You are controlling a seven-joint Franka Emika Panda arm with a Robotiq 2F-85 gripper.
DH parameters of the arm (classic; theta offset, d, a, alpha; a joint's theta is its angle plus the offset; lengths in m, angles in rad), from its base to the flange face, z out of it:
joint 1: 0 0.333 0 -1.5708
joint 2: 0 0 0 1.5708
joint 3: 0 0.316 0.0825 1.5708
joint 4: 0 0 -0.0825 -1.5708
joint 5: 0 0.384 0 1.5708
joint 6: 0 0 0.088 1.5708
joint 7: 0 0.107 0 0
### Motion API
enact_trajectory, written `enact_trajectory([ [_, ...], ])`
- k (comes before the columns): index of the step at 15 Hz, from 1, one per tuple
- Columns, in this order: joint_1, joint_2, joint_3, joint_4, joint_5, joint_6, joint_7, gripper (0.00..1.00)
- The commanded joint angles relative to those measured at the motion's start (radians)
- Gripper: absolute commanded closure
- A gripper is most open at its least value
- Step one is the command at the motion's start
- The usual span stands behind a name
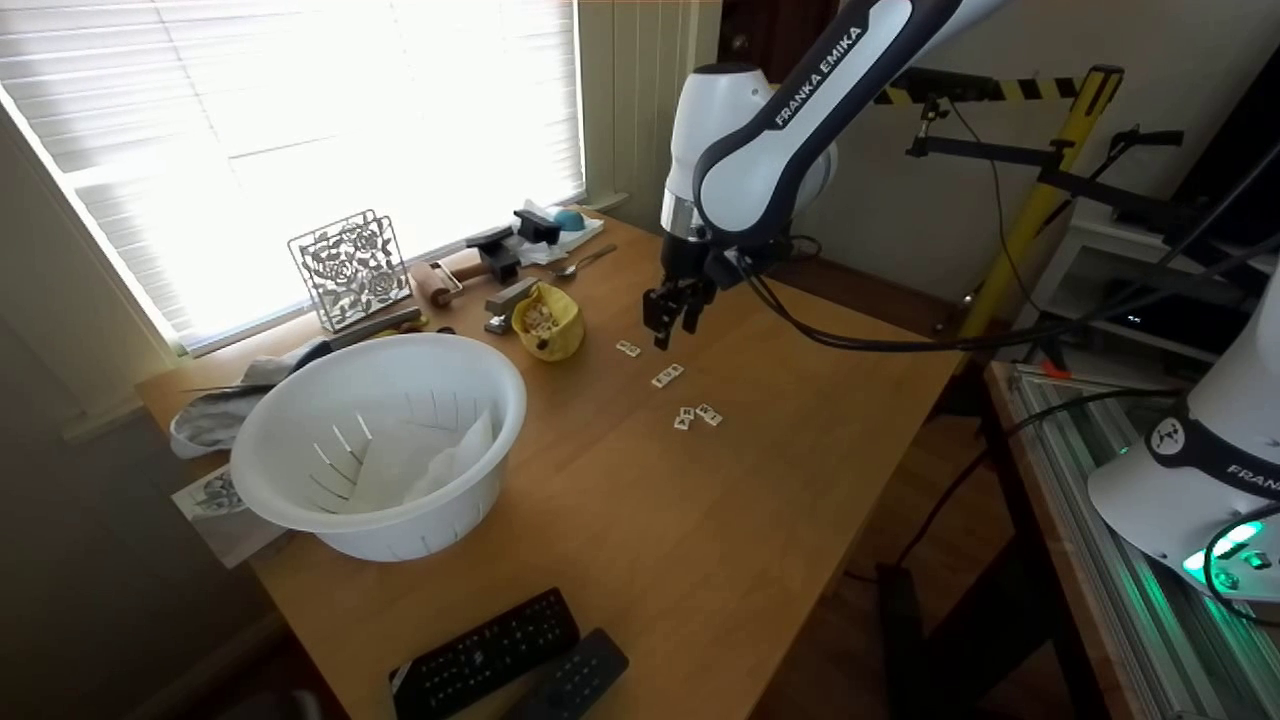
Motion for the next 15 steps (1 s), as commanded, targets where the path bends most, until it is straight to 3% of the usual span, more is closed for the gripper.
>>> enact_trajectory([
  [1, 0.018, -0.062, -0.017, -0.041, -0.050, -0.039, 0.052, 0.04],
  [3, 0.026, -0.078, -0.024, -0.052, -0.065, -0.035, 0.066, 0.00],
  [12, 0.037, -0.153, -0.033, -0.105, -0.116, -0.040, 0.118, 0.00],
  [15, 0.011, -0.119, -0.008, -0.075, -0.087, -0.027, 0.086, 0.00],
])
